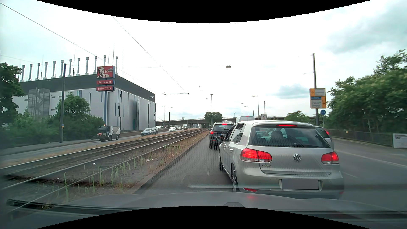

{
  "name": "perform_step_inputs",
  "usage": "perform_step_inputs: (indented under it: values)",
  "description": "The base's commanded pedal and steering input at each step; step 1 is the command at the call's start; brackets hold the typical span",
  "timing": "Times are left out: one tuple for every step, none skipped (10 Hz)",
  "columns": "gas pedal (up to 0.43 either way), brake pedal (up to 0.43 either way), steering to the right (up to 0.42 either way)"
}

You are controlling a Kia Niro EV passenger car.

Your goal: Follow the waypoints while adhering to traffic rules and regulations

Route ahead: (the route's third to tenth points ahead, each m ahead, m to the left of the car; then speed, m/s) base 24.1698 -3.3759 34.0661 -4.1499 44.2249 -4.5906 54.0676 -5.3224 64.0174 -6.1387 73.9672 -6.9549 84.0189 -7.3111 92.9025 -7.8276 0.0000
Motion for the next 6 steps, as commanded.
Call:
perform_step_inputs:
  values:
    - [0.0,0.244,0.001]
    - [0.0,0.244,0.001]
    - [0.0,0.244,0.001]
    - [0.0,0.244,0.001]
    - [0.0,0.244,0.001]
    - [0.0,0.244,0.001]
